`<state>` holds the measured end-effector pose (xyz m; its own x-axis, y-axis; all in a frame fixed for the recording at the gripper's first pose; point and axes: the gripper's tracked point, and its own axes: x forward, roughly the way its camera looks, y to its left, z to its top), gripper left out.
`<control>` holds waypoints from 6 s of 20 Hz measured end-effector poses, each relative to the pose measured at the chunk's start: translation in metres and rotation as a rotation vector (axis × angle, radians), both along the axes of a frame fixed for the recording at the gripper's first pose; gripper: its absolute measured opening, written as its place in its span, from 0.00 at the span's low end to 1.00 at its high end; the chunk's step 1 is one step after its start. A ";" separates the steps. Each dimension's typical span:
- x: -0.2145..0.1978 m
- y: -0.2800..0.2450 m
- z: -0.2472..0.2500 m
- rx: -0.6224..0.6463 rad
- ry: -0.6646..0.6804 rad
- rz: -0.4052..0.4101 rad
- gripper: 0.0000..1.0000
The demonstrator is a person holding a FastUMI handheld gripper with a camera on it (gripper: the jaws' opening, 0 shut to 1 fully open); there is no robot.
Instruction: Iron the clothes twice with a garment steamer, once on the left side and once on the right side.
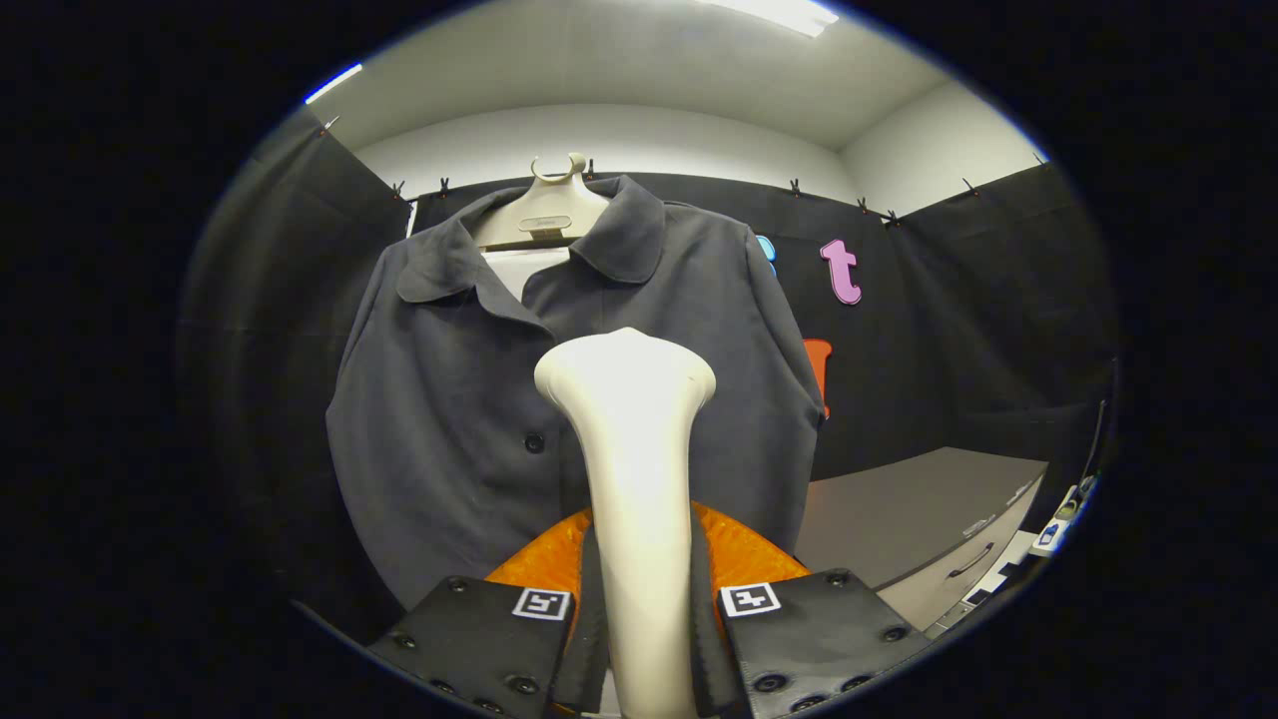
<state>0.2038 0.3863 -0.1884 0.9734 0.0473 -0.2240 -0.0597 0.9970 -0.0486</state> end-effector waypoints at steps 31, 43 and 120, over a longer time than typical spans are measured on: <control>-0.089 -0.047 -0.168 0.004 0.319 -0.108 0.41; -0.125 -0.058 -0.219 0.013 0.437 -0.143 0.41; -0.123 0.087 -0.204 -0.047 0.392 0.209 0.41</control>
